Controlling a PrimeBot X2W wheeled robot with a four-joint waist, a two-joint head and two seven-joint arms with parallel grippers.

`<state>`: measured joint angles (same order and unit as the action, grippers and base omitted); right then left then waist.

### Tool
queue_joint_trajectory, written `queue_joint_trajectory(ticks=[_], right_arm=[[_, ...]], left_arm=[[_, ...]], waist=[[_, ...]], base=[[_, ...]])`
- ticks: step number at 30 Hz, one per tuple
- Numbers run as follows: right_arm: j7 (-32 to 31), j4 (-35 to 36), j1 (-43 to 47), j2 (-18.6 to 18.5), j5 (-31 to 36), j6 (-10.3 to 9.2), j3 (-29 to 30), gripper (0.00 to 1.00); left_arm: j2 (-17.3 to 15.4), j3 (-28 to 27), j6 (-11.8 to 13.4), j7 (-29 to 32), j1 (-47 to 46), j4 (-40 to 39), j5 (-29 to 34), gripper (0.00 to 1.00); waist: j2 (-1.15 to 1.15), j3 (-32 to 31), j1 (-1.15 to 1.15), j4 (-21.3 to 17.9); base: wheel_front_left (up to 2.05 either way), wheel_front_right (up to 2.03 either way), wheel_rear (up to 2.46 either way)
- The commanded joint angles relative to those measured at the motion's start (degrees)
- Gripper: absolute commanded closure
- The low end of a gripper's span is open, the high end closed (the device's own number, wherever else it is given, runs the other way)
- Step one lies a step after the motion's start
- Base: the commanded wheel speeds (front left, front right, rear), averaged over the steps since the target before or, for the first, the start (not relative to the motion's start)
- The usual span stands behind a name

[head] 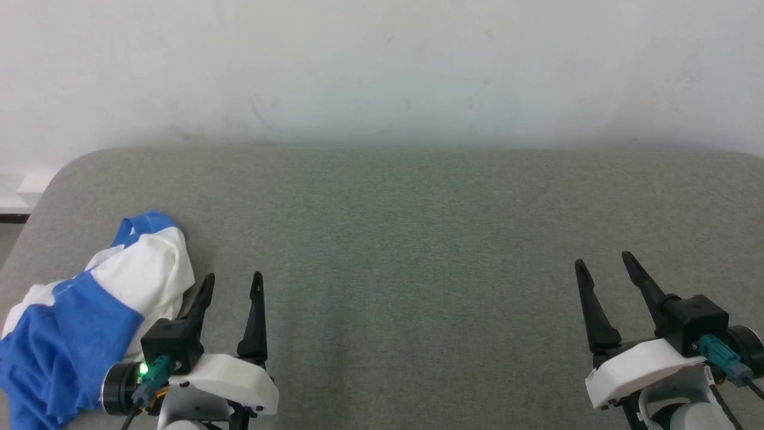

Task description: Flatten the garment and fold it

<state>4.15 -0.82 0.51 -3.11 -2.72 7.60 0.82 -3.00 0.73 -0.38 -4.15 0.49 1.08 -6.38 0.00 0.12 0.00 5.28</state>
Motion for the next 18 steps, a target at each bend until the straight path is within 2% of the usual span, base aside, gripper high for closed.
queue_joint_trajectory(ticks=[1, 18], right_arm=[[0.72, -0.07, -0.04, 0.08, -0.35, -0.04, -0.12, 0.00], [1.70, 0.52, -0.45, 0.11, -0.14, -0.05, -0.75, 0.00]], left_arm=[[0.04, 0.03, 0.28, -0.71, -1.20, 0.27, -0.80, 0.00], [0.06, -1.18, 0.86, -2.75, -1.42, 1.36, -4.09, 0.00]], waist=[[0.00, 0.07, 0.00, 1.36], [0.00, 1.23, 0.00, 9.18]], base=[[0.00, 0.00, 0.00], [0.00, 0.00, 0.00]])
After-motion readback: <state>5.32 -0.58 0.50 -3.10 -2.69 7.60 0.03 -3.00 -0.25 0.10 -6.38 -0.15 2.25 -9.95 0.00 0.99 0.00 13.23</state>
